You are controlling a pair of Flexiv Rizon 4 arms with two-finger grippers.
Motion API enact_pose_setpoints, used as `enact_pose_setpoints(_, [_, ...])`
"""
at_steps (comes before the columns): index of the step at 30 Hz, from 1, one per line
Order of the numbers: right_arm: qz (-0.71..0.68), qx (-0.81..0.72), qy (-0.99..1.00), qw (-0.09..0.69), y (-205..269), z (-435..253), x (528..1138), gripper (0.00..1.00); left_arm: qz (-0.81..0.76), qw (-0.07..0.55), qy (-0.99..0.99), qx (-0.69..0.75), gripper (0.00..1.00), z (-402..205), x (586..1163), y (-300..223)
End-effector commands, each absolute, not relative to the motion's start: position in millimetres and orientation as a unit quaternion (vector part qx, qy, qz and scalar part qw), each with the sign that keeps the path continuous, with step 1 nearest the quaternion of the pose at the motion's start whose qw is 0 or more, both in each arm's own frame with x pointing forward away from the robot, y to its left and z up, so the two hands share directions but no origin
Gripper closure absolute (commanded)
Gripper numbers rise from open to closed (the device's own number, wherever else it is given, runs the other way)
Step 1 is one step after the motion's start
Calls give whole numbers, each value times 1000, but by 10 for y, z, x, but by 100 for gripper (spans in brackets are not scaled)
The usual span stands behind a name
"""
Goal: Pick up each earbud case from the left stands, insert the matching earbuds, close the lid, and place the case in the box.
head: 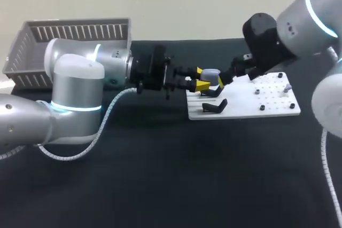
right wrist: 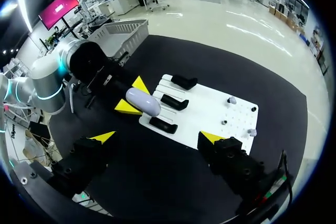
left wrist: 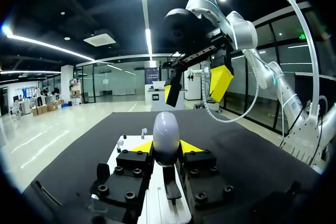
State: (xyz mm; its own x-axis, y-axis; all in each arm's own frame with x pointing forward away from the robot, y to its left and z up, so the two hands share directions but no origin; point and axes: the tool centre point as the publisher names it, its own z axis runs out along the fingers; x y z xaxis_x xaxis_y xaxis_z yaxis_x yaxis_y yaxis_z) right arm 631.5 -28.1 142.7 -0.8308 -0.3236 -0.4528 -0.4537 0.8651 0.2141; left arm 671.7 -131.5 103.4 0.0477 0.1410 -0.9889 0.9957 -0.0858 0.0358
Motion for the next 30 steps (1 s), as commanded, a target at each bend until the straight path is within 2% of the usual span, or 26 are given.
enact_pose_setpoints(1, [142, -201, 947, 207, -210, 1384, 6364, 0, -473, 451, 502, 566, 100, 1030, 6727, -1317])
enact_pose_setpoints(30, [148, -199, 949, 193, -106, 1223, 6561, 0, -473, 451, 502, 566, 100, 1030, 6727, -1317])
